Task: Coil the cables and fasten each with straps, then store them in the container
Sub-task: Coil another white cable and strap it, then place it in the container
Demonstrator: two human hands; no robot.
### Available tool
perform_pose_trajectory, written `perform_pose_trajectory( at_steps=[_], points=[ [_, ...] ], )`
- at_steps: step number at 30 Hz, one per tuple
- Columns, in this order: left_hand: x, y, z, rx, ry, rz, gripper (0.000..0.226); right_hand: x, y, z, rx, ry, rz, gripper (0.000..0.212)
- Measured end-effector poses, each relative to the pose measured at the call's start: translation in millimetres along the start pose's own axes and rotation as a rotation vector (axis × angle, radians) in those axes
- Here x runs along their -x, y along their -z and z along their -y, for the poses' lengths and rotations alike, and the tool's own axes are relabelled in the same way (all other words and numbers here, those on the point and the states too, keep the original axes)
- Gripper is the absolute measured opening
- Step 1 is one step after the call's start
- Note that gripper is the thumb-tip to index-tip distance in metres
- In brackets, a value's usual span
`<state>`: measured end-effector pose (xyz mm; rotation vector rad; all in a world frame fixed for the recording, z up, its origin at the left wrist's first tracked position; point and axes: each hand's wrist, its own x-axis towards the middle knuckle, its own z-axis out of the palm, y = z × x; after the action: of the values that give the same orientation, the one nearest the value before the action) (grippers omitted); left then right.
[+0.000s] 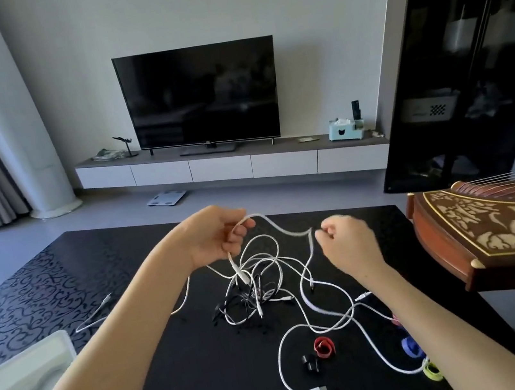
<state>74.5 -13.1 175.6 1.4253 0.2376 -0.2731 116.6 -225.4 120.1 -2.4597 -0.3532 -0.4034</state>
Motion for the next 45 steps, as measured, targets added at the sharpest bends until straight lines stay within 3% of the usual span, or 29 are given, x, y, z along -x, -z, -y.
perform_pose_trajectory(
  at_steps=[1,3,6,8,11,15,20,24,29,32,35,42,45],
  points=[
    [10.1,-3.3,1.5,0.002,-0.044,0.03,0.023,6.5,9.5,6.1,-0.076,0.035,-0.155,0.011],
    [27.3,-12.9,3.4,0.024,-0.151,0.095,0.022,13.4,25.4,16.7,-0.174,0.17,-0.223,0.036],
    [44.7,-30.9,0.2,0.017,-0.332,0.169,0.031,19.0,33.2,29.7,-0.331,0.265,0.168,0.051],
    [51.5,-44.9,-3.8,-0.009,-0.445,0.177,0.038,19.0,25.2,30.4,-0.469,0.207,0.297,0.038],
    [63.2,-64.5,-12.9,0.074,-0.582,0.176,0.039,19.1,13.0,31.4,-0.758,0.039,0.227,0.011],
    [75.4,-75.3,-39.0,0.242,-0.772,0.123,0.03,21.1,14.3,30.7,-1.006,-0.165,0.148,0.015],
    [78.6,-84.9,-71.7,0.21,-0.891,0.023,0.036,12.4,40.3,47.6,-0.757,0.052,0.027,0.03],
    [73.7,-96.1,-95.7,0.107,-0.985,-0.068,0.041,-1.3,63.8,73.4,-0.394,0.235,-0.005,0.037],
    [62.9,-98.1,-112.8,-0.464,-1.136,-0.362,0.047,-2.5,99.7,96.5,-0.034,0.457,-0.043,0.043],
    [60.3,-91.6,-115.1,-0.763,-1.125,-0.394,0.042,-0.9,128.1,102.5,-0.042,0.567,-0.152,0.04],
    [67.8,-91.5,-108.1,-0.826,-1.005,-0.283,0.03,2.7,159.0,107.9,-0.112,0.638,-0.126,0.032],
    [102.0,-90.1,-84.3,-0.304,-0.745,0.217,0.048,-14.1,203.4,103.0,-0.255,0.634,-0.097,0.006],
    [112.0,-85.8,-76.8,-0.123,-0.643,0.414,0.044,-21.1,208.1,92.8,-0.33,0.603,-0.031,0.02]
  ],
)
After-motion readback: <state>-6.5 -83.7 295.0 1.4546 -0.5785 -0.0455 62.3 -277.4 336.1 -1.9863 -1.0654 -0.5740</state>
